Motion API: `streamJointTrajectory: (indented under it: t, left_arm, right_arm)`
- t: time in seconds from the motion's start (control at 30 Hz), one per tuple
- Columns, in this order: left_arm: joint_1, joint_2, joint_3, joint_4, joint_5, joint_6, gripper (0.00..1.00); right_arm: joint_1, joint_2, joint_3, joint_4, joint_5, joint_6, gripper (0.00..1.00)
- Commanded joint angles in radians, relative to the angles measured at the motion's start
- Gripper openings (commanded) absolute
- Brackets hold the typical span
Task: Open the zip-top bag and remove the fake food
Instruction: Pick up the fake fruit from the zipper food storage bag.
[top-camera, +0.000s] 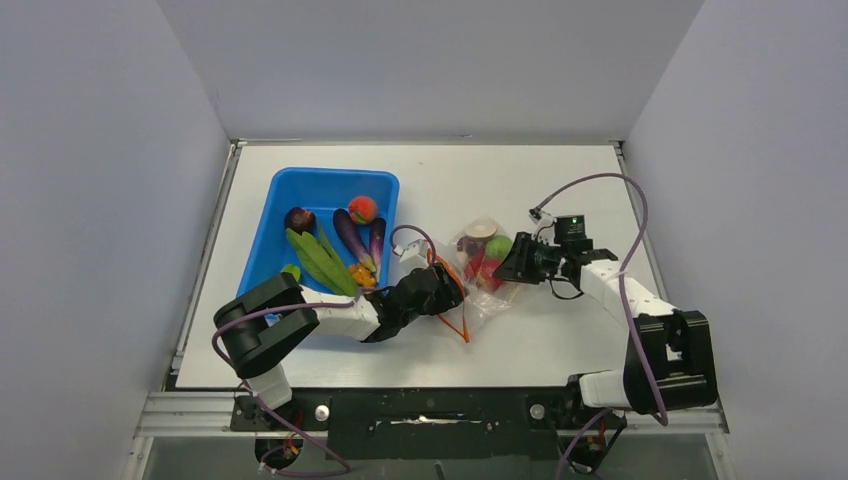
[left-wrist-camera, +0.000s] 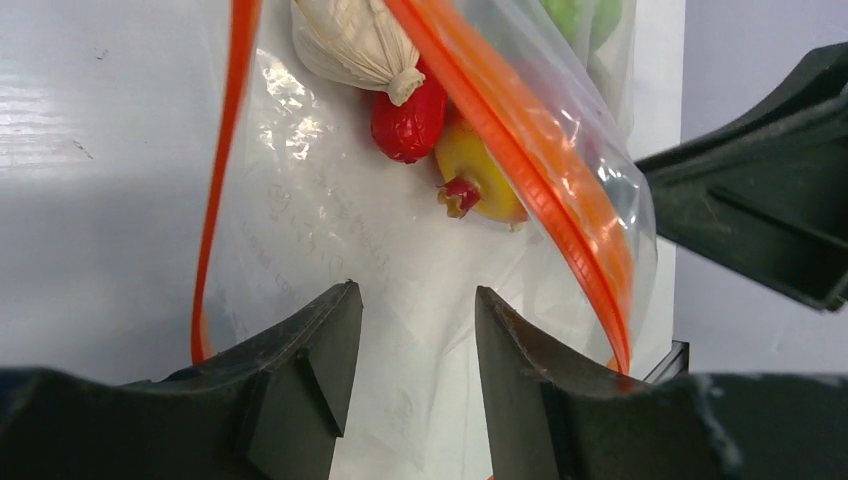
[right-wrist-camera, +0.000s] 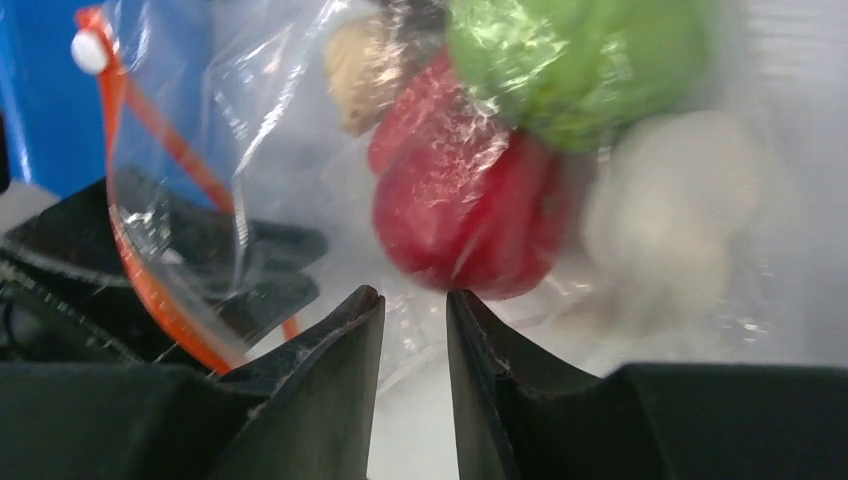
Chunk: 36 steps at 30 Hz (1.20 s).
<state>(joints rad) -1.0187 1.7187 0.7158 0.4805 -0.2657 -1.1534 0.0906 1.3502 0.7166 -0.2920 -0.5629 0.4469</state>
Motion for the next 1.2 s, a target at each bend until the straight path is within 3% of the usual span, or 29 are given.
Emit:
streamJointTrajectory:
  t: [0.0, 0.17, 0.3, 0.43, 0.53, 0.97, 1.17]
  left_arm:
    - [-0.003, -0.031, 0.023, 0.03, -0.04, -0.006, 0.45]
    - [-0.001, -0.028, 0.021, 0.025, -0.038, -0.004, 0.45]
    - [-0.004, -0.017, 0.033, 0.024, -0.021, -0.002, 0.45]
    - [-0.004, -0.011, 0.04, 0.027, -0.016, 0.005, 0.45]
    - [-0.004, -0.011, 0.035, 0.061, -0.005, 0.041, 0.46]
    - [-0.003, -0.038, -0.024, 0.099, -0.014, 0.044, 0.56]
    - [-0.004, -0.041, -0.026, 0.109, -0.028, 0.019, 0.64]
  right_arm:
    - [0.038, -0.108, 0.05, -0.031, -0.054, -0.017, 0.31]
    - [0.02, -0.136, 0.111, -0.045, 0.238, -0.002, 0.33]
    - [-0.001, -0.053, 0.154, -0.029, 0.283, -0.004, 0.34]
    - [0.014, 0.074, 0.154, -0.061, 0.179, -0.025, 0.34]
    - [0.057, 0.071, 0.064, 0.003, 0.071, -0.012, 0.34]
    - [0.058, -0.112, 0.093, -0.051, 0.144, -0.017, 0.38]
    - [0.108, 0.053, 0.137, -0.027, 0.064, -0.05, 0.34]
